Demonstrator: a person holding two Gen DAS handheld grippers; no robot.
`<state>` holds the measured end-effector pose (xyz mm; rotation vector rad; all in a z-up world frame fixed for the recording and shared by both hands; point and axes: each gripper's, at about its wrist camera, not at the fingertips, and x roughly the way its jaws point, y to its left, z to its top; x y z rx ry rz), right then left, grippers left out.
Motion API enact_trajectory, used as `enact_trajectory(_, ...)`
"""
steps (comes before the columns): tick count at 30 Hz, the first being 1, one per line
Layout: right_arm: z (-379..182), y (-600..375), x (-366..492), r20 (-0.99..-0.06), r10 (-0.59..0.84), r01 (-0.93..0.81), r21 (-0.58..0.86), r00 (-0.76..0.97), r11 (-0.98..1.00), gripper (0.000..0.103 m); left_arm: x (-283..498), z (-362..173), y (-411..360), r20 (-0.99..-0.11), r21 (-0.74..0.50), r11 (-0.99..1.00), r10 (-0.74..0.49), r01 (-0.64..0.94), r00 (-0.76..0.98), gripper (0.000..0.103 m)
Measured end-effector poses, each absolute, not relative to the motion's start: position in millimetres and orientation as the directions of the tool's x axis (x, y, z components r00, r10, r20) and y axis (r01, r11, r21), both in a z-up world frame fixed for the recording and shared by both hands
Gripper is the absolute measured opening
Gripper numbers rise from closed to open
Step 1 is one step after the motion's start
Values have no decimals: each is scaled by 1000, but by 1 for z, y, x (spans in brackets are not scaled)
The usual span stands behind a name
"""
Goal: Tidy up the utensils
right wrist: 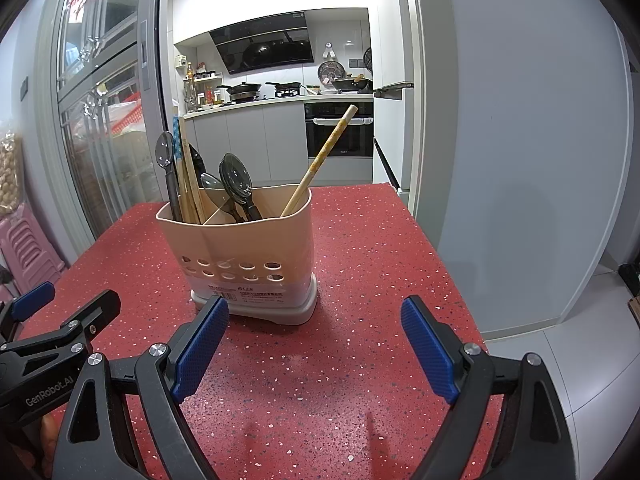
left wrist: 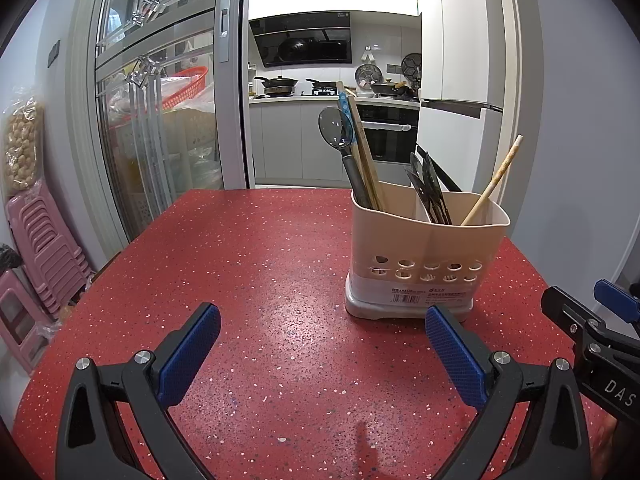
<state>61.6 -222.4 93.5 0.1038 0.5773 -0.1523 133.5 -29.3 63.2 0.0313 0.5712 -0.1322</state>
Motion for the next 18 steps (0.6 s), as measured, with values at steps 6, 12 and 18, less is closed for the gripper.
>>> enact_trajectory(6, 93, -222, 62, -551, -113, 171, 55, 827, 984, 90, 134, 64, -29, -542, -10, 991, -117, 134, 832, 103)
enact_trajectory(12, 93, -222, 62, -551, -112, 170, 56, 827, 984, 90, 134, 64, -29, -542, -10, 991, -118, 134, 832, 103)
enact_trajectory(18, 92, -221, 62, -552, -110, 169, 57, 826, 984, 90, 134, 64, -29, -544, -13, 991, -118, 133, 830, 103)
